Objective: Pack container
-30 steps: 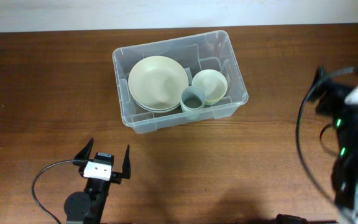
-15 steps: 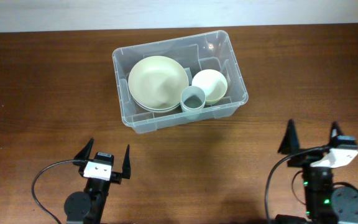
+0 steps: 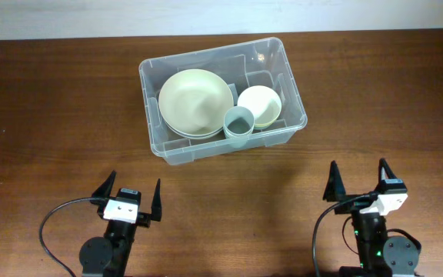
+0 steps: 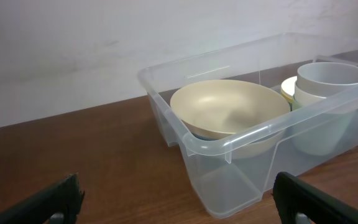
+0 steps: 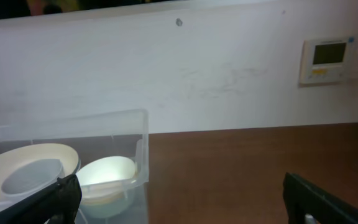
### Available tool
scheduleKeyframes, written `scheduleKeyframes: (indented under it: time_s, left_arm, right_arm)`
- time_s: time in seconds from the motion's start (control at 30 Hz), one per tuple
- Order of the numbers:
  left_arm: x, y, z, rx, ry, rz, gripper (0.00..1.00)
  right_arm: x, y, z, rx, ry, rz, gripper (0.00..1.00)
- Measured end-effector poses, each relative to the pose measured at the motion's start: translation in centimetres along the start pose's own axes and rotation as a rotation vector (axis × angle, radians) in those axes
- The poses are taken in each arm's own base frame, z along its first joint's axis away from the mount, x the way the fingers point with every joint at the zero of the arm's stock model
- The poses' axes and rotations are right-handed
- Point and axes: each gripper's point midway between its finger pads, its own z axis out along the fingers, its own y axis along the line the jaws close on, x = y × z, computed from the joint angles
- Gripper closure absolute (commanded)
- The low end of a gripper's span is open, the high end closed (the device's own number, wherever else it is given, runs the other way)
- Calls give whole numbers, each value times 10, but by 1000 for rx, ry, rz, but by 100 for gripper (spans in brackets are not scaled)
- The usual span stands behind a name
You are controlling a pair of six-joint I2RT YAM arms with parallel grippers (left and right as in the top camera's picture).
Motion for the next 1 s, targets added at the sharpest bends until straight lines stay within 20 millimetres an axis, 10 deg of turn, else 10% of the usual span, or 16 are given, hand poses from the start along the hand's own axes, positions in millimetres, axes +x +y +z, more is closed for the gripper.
scheduleKeyframes:
  time_s: [1.0]
  left_arm:
    - [0,0,0,0,0,0,0]
  right_arm:
    - [64,11,5,-75,131,-99,1]
